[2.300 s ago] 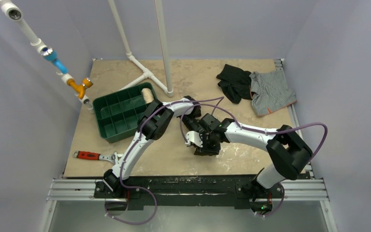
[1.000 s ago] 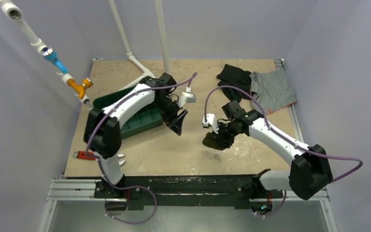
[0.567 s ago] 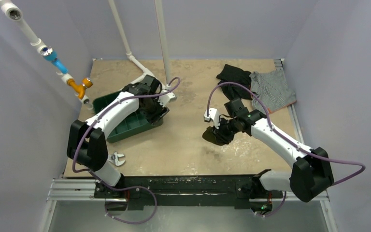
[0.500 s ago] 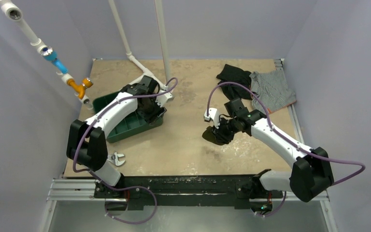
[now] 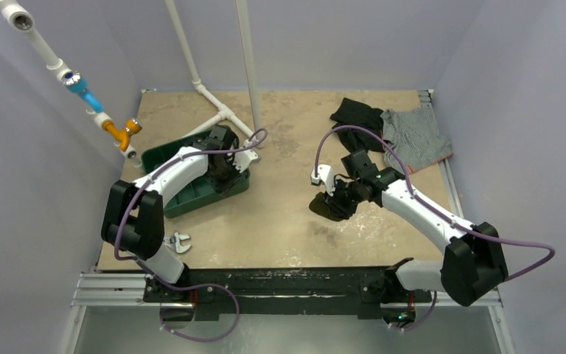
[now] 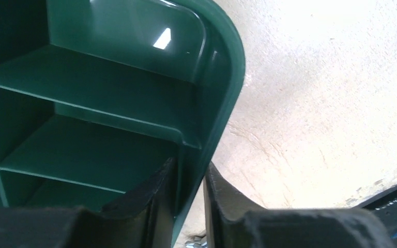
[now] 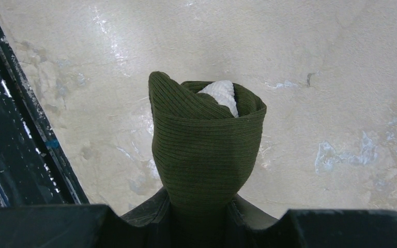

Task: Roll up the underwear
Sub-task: Move the storage box to the center of the board.

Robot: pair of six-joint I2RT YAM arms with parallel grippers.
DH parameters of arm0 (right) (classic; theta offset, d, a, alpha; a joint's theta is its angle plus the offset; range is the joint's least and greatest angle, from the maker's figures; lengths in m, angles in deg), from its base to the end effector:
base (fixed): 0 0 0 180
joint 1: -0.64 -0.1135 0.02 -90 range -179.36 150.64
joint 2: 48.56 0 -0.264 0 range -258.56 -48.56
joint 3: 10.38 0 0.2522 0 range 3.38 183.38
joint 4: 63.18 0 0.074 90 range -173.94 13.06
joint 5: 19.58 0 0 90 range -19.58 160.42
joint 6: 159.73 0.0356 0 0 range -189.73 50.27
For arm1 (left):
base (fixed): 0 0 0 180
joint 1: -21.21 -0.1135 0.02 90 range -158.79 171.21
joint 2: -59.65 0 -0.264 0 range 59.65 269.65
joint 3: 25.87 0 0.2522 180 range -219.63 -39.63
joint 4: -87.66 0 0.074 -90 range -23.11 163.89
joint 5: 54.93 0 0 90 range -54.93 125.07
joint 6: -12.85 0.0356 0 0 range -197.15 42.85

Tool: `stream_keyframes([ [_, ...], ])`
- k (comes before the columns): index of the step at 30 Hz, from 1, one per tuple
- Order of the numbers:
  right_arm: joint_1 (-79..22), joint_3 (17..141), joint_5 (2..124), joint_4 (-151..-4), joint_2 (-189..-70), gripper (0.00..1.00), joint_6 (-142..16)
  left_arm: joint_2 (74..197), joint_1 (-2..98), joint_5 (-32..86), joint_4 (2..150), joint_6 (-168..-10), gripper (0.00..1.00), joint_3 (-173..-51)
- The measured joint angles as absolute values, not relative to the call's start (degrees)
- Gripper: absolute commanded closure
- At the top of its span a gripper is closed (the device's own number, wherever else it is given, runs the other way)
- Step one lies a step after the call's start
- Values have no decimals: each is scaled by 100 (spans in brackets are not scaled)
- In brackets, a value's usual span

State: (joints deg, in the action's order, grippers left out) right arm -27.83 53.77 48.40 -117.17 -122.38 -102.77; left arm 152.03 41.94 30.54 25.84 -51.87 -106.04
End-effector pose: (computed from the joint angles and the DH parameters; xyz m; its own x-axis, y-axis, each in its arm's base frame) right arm 0.2068 0.1273 0.2288 -0.3397 -0.7592 -0.5551 -0.9226 0.3838 0.0398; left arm 0.2867 -0.1115 0.2187 -0.6537 0.7026 -0.2812 0.7214 0.6908 0.0488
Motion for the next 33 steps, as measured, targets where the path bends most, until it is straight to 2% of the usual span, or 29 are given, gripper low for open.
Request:
stream_keyframes([
  [3,-2761,5366,4895,-11664,-12238,100,-10246,15238,4192,2901,2639,-5150,96,-10475],
  [5,-2718,5357,4967,-11627,-12236,100,-10214,15214,4209,2791,2733,-5019,100,-10438],
  [10,-2469,5349,5135,-11542,-12230,100,-10120,15076,4430,2748,2905,-5124,100,-10267],
  [21,-2005,5351,5426,-11450,-12230,100,-9977,15056,5855,2481,2814,-5318,100,-10248],
  [33,-1006,5351,5900,-11290,-12232,100,-9665,16313,7131,2081,2748,-6190,100,-11736],
])
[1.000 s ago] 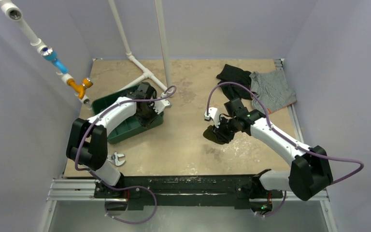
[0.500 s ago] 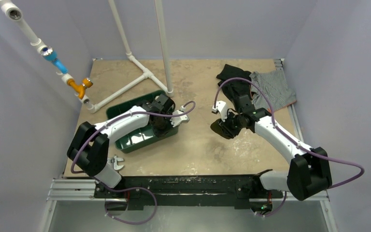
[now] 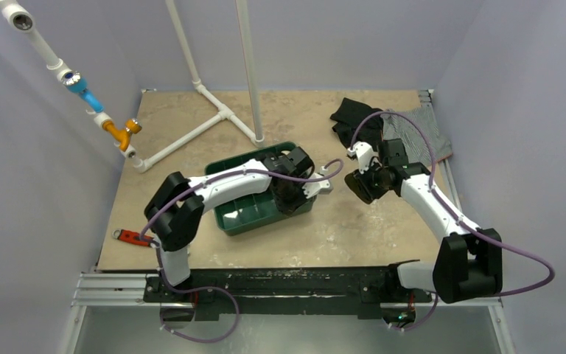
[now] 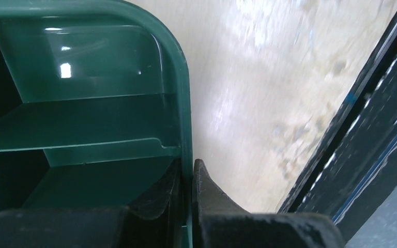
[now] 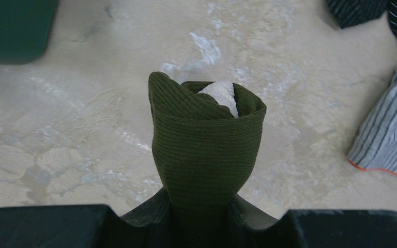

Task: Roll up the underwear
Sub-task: Move the storage box to the center of the board.

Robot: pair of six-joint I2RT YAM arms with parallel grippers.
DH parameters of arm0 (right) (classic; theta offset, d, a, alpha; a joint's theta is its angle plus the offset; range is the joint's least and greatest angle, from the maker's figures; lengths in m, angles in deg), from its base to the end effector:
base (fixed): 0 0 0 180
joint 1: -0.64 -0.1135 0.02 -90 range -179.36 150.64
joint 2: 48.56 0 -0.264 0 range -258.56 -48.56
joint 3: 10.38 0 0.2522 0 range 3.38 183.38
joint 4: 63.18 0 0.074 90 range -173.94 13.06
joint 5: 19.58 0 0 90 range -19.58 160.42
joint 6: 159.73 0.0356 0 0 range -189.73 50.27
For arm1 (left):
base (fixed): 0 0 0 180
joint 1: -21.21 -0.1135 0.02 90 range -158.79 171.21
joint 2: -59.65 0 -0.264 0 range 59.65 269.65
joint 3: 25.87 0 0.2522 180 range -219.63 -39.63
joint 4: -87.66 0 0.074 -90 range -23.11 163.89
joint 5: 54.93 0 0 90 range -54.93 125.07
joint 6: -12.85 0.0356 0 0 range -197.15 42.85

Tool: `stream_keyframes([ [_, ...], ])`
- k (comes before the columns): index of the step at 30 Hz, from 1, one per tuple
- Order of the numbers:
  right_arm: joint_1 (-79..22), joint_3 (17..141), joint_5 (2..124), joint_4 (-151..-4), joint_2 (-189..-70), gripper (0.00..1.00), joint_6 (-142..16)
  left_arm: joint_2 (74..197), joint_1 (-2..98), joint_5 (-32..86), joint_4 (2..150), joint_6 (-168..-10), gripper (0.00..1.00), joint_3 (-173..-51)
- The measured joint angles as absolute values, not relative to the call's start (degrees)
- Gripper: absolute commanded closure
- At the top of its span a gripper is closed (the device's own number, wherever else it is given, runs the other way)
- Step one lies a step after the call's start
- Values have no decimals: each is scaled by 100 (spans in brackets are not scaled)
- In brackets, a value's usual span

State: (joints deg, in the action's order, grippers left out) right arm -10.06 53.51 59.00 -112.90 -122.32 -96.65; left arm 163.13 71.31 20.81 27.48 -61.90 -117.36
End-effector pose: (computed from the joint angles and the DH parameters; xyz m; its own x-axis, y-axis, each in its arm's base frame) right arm 0.2441 0.0533 0.2298 -0.6286 -0.5704 -0.5286 -0.6338 0.7697 -0.0769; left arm 0.2251 -0.2829 0.2145 -0.3808 0.8529 -0.3571 0.9246 0.3519 -0.1457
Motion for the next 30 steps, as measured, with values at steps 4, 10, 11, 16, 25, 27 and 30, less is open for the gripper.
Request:
stream_keyframes([
  [4,-831,5355,6101,-11299,-12232,100,-9527,16929,7289,1956,2722,-6619,95,-12505],
  [10,-803,5598,6256,-11461,-12232,100,-9442,17513,7385,1749,2704,-7117,89,-13321],
  [11,-803,5674,6289,-11507,-12236,100,-9442,17596,7418,1705,2704,-7174,87,-13430],
  [16,-799,6057,6414,-11607,-12345,100,-9429,17878,7542,1303,2746,-7364,60,-13732],
  [25,-799,6441,6464,-11798,-12691,100,-9392,17622,7571,822,2986,-7443,32,-13465],
  [27,-801,6570,6427,-11894,-12706,100,-9370,17340,7527,822,3017,-7412,31,-13249],
  [30,-869,6848,6361,-12047,-12732,100,-9331,16816,7392,828,3074,-7276,31,-12921],
])
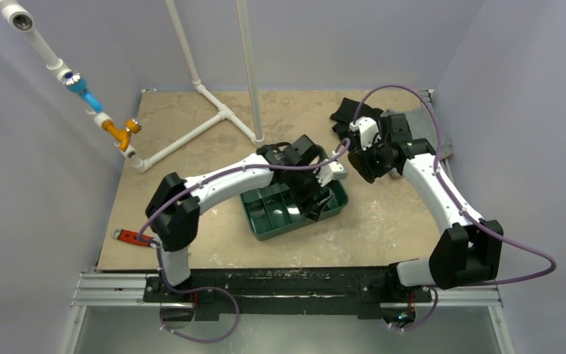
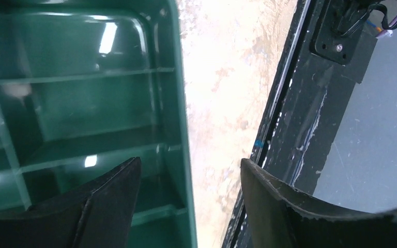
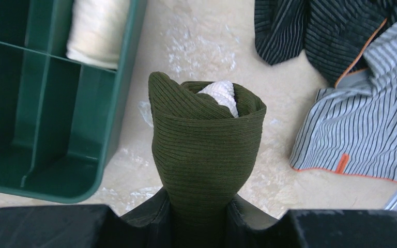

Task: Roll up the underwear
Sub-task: Move the storage box to the center of the board.

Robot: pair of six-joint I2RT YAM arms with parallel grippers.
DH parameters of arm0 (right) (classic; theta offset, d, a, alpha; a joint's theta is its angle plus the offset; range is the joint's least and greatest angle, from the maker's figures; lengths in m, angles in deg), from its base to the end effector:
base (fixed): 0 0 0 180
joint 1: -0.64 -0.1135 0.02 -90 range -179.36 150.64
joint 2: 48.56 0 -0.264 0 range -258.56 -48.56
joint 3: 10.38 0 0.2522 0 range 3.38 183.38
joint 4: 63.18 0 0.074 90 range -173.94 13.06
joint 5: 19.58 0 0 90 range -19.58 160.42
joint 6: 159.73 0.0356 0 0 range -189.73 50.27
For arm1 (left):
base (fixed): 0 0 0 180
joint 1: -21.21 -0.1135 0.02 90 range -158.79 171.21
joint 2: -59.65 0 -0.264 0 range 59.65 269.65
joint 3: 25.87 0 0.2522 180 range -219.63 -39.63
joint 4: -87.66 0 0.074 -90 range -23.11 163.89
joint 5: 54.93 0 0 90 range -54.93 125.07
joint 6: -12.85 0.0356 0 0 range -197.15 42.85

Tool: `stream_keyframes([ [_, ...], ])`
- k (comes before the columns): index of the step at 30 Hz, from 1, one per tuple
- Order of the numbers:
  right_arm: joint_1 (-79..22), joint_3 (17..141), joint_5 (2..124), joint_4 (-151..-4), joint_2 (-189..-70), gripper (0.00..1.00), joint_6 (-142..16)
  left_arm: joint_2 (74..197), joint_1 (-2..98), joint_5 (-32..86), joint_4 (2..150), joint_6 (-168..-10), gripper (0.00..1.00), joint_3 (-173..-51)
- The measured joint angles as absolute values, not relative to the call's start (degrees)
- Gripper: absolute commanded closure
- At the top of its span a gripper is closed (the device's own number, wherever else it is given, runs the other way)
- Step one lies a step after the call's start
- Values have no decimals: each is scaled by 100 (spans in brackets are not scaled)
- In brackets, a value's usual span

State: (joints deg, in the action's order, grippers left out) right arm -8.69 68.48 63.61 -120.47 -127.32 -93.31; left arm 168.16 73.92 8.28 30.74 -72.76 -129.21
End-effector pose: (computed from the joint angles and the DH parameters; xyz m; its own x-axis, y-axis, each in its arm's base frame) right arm 0.2756 0.0496 0.2810 -0.6703 -0.5127 -0.5365 -0.5374 0.8339 -0.1254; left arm 0.2323 -0.3315 0.2476 -0.4697 0.7295 -0.4972 0.8765 0.3181 -0.3613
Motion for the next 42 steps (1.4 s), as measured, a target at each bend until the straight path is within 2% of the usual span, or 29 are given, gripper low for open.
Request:
stream_keyframes([
  [6,-1286,7117,6339,-12112,-12815,100,-9313,15793,6683,853,3034,-6844,31,-12315],
  [11,-1625,7117,6300,-12158,-12916,100,-9313,15456,6152,1287,3050,-6699,32,-11686],
  [21,-1975,7117,6121,-12184,-13108,100,-9335,15701,5796,2127,3360,-6667,40,-11240],
  [25,-1970,7088,6064,-12169,-13154,100,-9357,15926,5750,2212,3474,-6640,47,-11203],
  [32,-2014,7051,5837,-12171,-13159,100,-9376,16256,5752,2133,3568,-6715,62,-11187],
  [42,-2390,7237,5835,-12259,-13602,100,-9372,16488,5744,1668,3434,-7316,69,-11161],
])
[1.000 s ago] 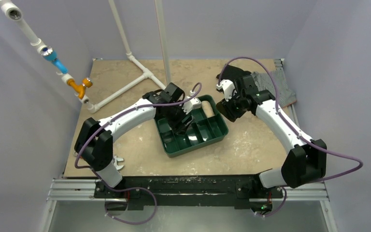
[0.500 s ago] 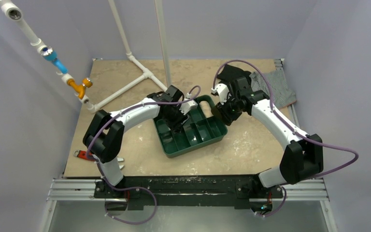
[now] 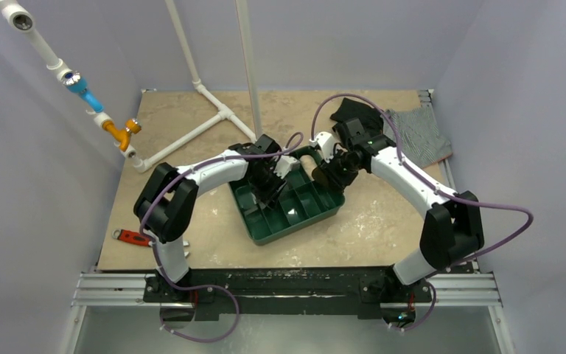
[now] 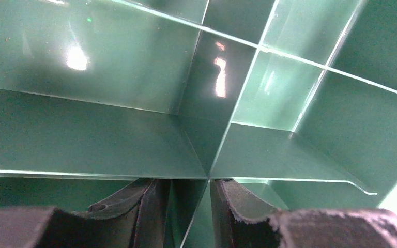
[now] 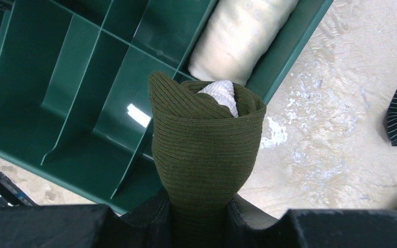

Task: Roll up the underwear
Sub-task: Move the storage box to the center of the board.

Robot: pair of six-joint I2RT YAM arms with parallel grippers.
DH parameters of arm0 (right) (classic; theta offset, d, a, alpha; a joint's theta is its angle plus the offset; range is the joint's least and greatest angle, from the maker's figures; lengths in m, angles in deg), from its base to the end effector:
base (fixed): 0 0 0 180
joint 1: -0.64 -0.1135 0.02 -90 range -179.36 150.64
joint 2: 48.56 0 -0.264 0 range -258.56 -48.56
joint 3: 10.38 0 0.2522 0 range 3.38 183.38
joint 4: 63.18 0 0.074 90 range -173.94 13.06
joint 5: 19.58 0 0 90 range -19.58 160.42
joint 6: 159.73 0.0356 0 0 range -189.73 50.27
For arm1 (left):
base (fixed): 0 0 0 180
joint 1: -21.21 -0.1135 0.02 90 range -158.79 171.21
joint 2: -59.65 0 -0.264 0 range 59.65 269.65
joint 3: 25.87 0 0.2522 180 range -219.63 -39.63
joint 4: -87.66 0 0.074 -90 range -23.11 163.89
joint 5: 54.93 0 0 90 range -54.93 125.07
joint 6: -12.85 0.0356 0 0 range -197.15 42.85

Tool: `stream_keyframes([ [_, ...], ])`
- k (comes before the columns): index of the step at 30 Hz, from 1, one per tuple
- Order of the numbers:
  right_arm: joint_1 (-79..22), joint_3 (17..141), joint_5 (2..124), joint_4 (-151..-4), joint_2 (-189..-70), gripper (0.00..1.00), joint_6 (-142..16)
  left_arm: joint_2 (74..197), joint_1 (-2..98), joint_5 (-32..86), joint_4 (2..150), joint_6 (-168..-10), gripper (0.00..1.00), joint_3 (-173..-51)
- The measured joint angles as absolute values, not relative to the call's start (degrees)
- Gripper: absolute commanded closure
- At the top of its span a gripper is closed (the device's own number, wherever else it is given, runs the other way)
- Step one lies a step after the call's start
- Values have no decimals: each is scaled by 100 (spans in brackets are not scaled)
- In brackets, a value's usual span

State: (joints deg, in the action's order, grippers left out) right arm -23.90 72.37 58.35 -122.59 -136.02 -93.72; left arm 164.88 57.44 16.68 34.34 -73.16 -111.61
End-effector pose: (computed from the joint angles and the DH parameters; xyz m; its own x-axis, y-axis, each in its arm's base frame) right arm 0.2763 0.1343 0.2586 -0.5489 -0.6877 -0.4753 -0.7797 0.6262 -0.0056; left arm 0.2829 -0.2212 0.1811 -0.7245 0.6127 -0.3158 0.6881 0.6693 -0.2801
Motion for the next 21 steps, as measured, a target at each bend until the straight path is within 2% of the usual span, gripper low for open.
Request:
stream_keyframes([
  [21,-2418,7827,6818,-12438,-14013,100,-9324,17082,5722,798,3762,-8876,69,-11601],
])
